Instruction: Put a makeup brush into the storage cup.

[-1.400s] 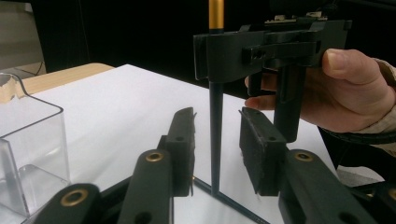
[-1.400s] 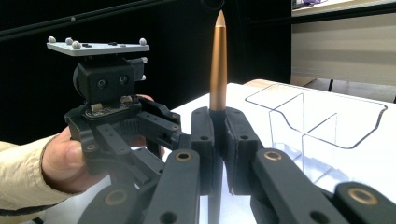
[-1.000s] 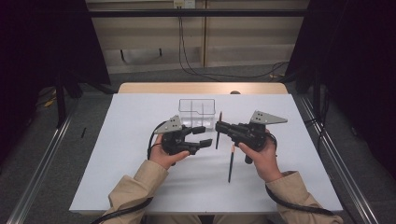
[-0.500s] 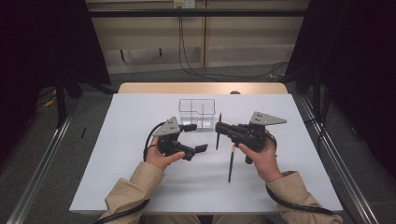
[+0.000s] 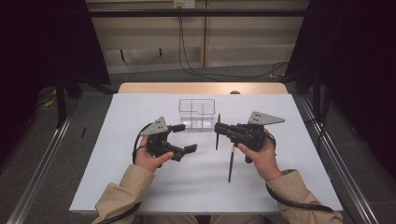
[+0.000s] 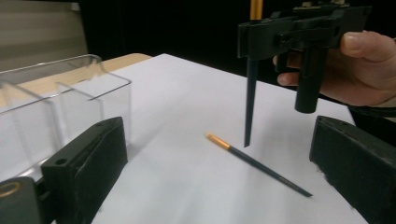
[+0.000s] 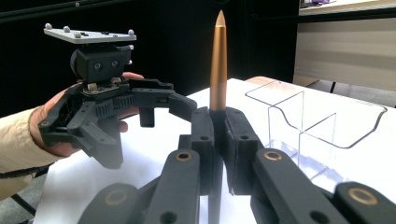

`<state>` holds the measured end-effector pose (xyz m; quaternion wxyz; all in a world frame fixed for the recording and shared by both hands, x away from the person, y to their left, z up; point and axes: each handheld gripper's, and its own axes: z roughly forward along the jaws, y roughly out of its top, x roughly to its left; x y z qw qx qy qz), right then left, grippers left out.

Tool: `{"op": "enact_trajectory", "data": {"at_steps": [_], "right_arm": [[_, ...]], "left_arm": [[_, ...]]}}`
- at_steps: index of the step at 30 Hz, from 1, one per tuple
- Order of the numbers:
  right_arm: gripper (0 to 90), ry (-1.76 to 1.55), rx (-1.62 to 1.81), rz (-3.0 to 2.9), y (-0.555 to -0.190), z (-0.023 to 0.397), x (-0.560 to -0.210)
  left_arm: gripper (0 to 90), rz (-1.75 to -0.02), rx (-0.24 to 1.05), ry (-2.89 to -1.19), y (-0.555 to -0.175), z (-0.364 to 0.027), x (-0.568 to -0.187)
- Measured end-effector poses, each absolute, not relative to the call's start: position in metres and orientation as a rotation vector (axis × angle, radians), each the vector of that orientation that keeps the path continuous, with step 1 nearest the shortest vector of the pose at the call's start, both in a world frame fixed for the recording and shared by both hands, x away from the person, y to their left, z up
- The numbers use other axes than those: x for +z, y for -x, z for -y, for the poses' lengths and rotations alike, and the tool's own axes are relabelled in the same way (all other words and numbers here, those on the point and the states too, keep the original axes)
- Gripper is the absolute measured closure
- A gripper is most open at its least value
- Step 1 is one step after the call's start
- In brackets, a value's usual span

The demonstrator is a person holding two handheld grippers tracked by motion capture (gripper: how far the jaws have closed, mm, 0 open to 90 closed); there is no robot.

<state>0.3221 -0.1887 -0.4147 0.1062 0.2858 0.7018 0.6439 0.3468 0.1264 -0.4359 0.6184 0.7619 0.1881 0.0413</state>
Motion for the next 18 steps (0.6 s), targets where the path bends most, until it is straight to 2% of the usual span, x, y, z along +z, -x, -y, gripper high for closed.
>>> {"op": "enact_trajectory", "data": {"at_steps": [18], "right_arm": [[83.4,-0.843,1.895,-2.045,-0.321,0.193,-0.41]], "left_arm": [[0.9,-0.452,0.139,-1.74,-0.344,-0.166,-0.431]]}}
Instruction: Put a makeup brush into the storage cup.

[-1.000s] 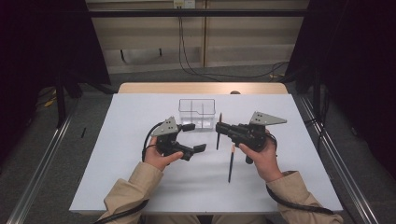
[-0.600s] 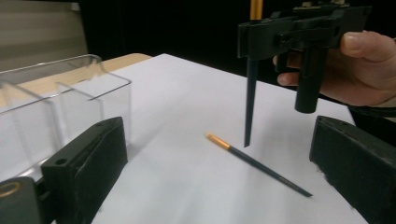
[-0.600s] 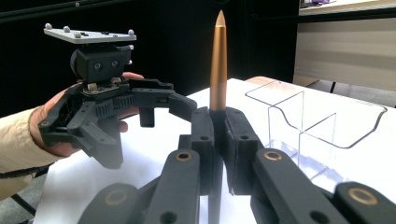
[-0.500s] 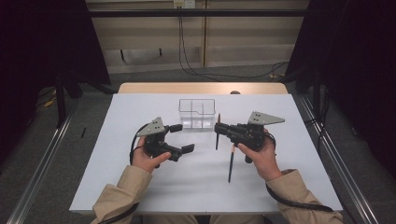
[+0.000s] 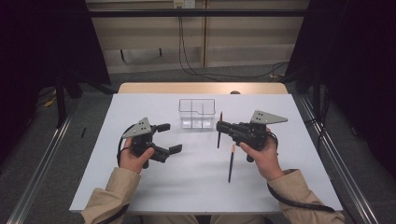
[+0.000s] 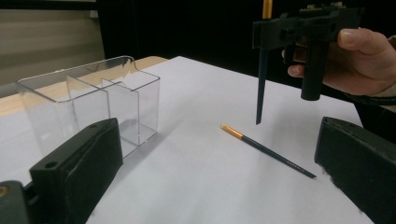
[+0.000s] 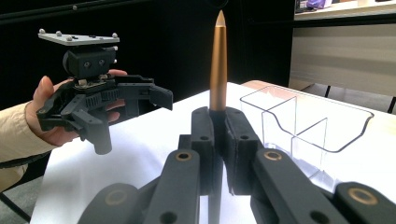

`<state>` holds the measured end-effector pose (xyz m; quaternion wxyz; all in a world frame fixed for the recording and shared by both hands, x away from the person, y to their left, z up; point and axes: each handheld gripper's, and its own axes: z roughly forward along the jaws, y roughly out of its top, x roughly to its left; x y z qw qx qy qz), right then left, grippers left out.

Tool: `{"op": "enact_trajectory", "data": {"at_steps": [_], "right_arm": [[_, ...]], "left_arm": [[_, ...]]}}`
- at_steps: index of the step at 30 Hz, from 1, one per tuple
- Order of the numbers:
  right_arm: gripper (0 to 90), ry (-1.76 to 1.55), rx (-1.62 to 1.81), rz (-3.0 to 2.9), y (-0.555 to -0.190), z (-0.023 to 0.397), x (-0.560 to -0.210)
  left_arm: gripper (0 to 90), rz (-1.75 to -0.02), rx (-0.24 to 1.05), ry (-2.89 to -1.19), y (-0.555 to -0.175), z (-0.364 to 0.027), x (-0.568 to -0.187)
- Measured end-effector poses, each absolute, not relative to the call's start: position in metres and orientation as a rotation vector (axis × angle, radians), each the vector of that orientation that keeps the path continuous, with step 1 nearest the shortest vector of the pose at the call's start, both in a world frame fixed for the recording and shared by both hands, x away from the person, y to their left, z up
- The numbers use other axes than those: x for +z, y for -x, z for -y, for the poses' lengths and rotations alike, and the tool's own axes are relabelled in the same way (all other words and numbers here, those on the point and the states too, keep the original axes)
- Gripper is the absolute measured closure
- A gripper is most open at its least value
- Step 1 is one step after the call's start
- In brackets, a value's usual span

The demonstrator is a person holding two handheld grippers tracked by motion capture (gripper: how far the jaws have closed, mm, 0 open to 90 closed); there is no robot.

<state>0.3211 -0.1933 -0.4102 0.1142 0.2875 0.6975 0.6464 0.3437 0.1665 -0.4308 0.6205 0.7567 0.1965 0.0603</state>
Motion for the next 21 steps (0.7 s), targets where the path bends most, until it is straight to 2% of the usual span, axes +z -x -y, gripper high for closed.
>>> {"op": "enact_trajectory", "data": {"at_steps": [21], "right_arm": [[83.4,-0.84,1.907,-2.032,-0.322,0.192,-0.408]], "left_arm": [[0.9,-0.508,0.215,-1.77,-0.334,-0.216,-0.435]]}}
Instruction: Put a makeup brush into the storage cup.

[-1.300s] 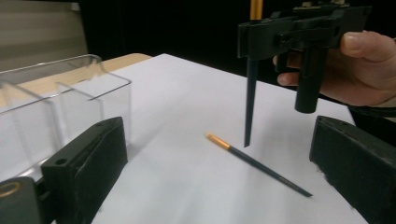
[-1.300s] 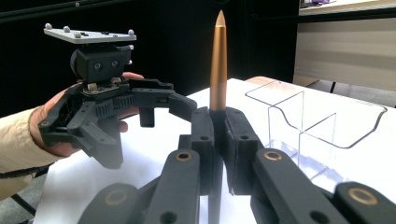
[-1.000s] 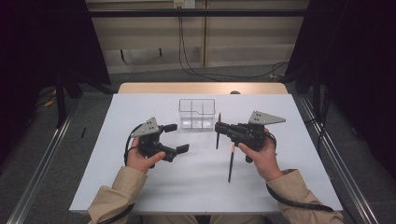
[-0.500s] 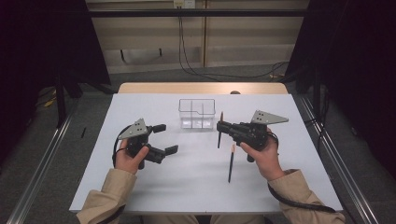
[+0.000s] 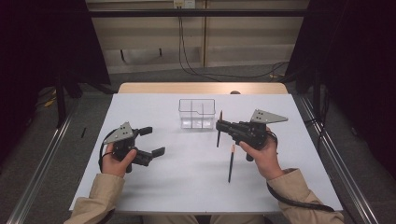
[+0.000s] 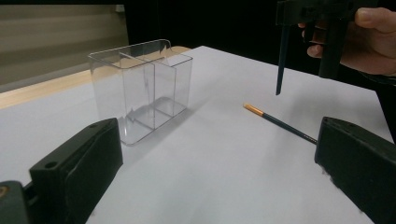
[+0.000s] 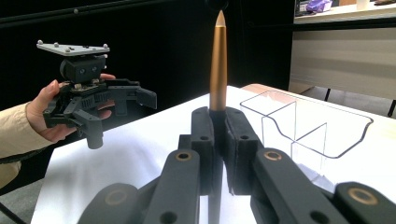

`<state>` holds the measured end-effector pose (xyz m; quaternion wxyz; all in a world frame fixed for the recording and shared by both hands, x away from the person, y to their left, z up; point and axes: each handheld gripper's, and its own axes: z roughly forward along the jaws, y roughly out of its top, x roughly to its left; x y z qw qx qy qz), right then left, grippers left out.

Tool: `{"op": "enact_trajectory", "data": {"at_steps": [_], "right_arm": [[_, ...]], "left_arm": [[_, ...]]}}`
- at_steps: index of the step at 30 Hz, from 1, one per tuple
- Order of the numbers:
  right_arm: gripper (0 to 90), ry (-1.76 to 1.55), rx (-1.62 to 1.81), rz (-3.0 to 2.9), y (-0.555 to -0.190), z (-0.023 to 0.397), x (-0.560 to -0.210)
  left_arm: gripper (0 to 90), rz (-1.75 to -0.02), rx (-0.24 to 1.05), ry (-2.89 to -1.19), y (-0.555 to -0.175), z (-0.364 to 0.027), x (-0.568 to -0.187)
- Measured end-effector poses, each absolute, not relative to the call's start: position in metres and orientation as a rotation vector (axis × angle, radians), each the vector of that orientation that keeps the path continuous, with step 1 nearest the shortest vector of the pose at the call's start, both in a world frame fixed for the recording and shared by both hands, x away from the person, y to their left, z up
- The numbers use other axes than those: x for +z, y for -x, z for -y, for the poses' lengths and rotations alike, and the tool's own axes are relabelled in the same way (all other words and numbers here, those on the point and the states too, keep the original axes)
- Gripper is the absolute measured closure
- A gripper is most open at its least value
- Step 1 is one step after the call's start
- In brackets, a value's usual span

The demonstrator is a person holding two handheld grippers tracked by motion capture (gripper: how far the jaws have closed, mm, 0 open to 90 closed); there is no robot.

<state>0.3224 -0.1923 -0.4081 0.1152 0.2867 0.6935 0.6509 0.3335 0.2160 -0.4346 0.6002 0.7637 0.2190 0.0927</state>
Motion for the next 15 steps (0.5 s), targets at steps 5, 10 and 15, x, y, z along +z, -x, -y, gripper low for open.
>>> {"op": "enact_trajectory", "data": {"at_steps": [5,10,15], "right_arm": [[83.4,-0.84,1.908,-2.032,-0.322,0.192,-0.408],[83.4,-0.843,1.903,-2.029,-0.323,0.194,-0.409],[83.4,-0.848,1.9,-2.025,-0.322,0.195,-0.409]], "left_arm": [[0.9,-0.534,0.218,-1.77,-0.332,-0.224,-0.436],[0.9,-0.537,0.224,-1.778,-0.329,-0.231,-0.438],[0.9,-0.546,0.228,-1.787,-0.328,-0.237,-0.439]]}}
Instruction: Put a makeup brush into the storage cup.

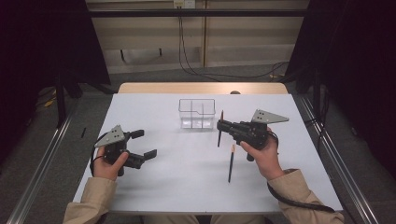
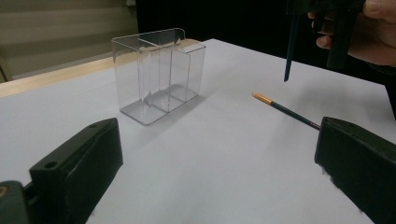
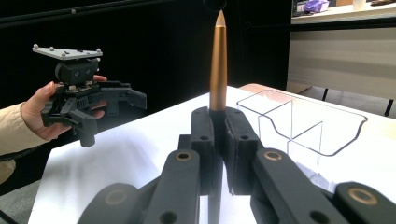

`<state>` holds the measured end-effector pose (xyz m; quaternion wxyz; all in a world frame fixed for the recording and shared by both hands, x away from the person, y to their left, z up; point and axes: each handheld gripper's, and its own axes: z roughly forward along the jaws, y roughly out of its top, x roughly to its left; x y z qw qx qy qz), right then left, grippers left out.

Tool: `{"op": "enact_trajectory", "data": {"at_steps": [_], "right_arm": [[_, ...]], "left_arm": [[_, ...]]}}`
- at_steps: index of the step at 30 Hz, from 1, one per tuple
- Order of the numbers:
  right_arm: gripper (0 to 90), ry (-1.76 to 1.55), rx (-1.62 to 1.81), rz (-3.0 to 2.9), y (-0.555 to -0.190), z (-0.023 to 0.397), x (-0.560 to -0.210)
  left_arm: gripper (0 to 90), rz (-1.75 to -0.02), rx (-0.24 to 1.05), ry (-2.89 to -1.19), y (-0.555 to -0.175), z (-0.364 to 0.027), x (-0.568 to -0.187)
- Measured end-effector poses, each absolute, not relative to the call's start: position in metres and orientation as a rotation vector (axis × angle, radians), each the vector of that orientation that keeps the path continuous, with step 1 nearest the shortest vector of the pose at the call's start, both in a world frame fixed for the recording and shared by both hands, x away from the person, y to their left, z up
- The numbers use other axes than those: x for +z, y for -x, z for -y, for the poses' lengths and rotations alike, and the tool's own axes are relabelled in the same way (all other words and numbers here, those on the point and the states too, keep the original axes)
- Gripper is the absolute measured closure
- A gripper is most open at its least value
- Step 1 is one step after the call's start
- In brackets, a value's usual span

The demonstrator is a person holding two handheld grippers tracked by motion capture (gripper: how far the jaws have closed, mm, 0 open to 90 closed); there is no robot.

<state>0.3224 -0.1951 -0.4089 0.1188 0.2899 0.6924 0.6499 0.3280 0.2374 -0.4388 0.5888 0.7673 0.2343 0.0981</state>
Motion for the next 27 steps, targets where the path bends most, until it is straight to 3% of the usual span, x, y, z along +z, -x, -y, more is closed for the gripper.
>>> {"op": "enact_trajectory", "data": {"at_steps": [27], "right_arm": [[83.3,-0.841,1.914,-2.024,-0.325,0.191,-0.41]], "left_arm": [[0.9,-0.579,0.282,-1.8,-0.318,-0.263,-0.441]]}}
